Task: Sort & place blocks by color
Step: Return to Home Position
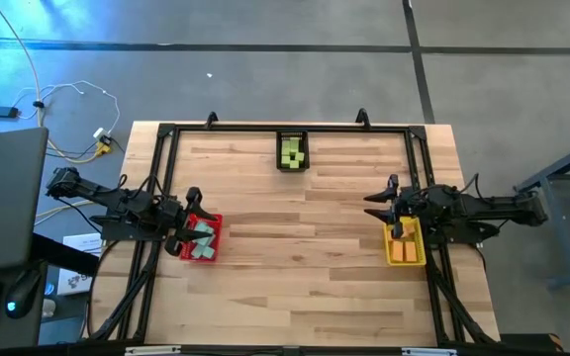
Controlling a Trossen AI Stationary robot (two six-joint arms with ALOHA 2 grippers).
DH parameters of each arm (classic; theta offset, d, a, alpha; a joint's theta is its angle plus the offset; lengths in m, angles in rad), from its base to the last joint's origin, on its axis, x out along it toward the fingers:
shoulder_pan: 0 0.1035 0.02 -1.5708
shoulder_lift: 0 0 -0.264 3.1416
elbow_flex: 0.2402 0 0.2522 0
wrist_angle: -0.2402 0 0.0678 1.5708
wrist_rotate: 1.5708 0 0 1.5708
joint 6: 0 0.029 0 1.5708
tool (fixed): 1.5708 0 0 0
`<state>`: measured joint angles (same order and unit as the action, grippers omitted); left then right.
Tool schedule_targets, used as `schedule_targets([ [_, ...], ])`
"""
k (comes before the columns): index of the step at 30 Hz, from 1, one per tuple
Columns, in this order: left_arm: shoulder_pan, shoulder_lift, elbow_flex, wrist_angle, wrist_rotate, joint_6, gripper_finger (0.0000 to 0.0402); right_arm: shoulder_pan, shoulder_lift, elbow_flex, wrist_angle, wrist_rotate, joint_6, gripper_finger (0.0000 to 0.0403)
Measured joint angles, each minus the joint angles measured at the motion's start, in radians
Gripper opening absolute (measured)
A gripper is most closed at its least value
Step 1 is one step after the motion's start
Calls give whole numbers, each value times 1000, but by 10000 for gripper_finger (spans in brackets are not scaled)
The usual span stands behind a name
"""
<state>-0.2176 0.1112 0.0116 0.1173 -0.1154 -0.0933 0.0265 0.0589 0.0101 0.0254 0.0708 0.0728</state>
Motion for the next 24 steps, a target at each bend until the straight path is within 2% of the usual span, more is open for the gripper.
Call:
schedule_targets([
  [15,0,0,0,0,0,0,200,0,0,0,-1,0,152,153],
  [24,0,0,0,0,0,0,200,0,0,0,-1,0,155,153],
])
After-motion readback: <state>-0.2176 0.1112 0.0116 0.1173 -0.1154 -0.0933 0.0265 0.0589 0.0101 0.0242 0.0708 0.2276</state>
